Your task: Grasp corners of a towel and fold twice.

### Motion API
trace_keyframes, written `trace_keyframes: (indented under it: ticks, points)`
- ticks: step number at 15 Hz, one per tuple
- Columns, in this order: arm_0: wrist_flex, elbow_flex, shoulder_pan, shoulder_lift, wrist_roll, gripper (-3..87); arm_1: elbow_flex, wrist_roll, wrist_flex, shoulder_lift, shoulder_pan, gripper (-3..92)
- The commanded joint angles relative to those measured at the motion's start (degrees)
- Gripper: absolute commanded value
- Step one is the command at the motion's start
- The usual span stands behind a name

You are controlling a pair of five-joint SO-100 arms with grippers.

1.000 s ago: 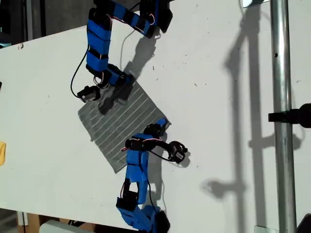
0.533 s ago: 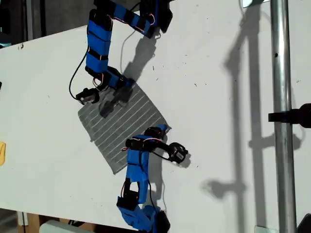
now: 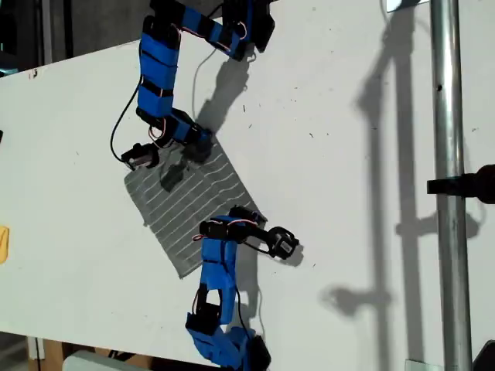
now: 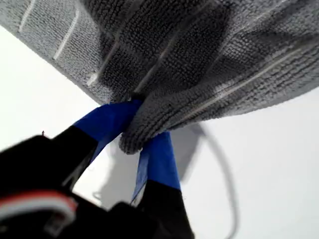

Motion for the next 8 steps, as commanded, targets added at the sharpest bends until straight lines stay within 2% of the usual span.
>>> trace_keyframes:
  ticks: [1, 7, 8]
  points:
    - [1.7, 0.4, 1.0, 0.5, -0.7, -2.5, -3.2, 0.4, 0.4, 2.5, -0.5, -0.2]
    - [6.3, 2.1, 3.4, 5.4, -3.1, -2.2, -3.0, 0.4, 0.4, 2.6, -0.7, -0.2]
    - [8.0, 1.3, 3.5, 7.7, -2.8, 6.2, -2.8, 0.4, 0.4, 2.6, -0.6, -0.2]
